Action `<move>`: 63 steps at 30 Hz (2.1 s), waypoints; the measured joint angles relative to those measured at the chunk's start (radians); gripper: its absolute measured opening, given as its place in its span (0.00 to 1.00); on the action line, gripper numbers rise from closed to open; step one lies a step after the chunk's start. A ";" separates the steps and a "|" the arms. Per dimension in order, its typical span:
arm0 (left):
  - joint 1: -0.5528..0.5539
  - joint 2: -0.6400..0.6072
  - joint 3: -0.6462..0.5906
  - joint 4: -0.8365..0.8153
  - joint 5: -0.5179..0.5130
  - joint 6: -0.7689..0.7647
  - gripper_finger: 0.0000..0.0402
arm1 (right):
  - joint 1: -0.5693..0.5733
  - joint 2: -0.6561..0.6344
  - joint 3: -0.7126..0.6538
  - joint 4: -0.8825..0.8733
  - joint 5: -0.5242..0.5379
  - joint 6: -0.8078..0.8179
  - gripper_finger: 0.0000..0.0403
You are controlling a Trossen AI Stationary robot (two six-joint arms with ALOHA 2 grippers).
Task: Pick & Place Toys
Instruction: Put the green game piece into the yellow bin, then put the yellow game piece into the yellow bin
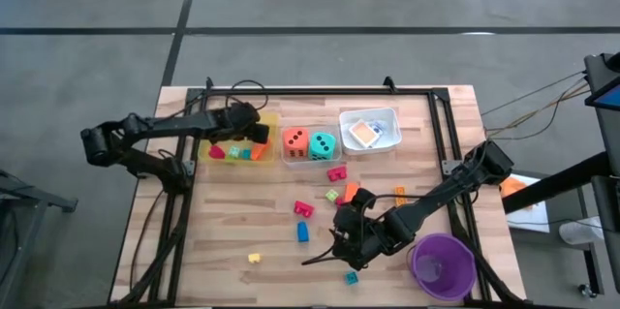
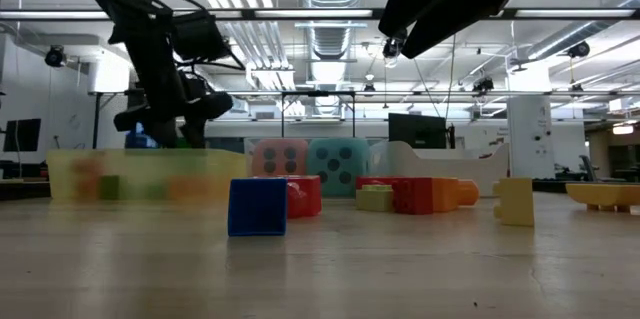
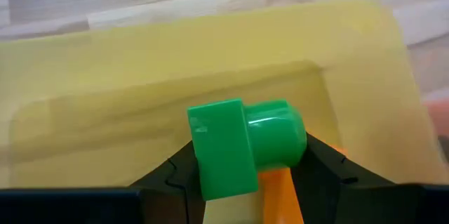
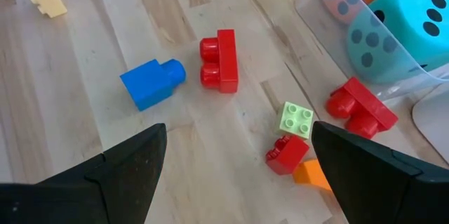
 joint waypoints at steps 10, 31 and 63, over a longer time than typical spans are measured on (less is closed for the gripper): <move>-0.083 0.000 -0.078 0.046 -0.030 -0.037 0.38 | 0.001 0.000 -0.008 0.000 -0.008 0.009 0.87; -0.146 -0.001 -0.085 0.029 0.039 -0.066 0.61 | 0.003 0.000 -0.010 0.034 -0.060 0.011 0.88; -0.799 -0.190 0.284 -0.430 0.301 0.129 0.39 | 0.009 0.000 -0.009 0.027 -0.083 -0.026 0.88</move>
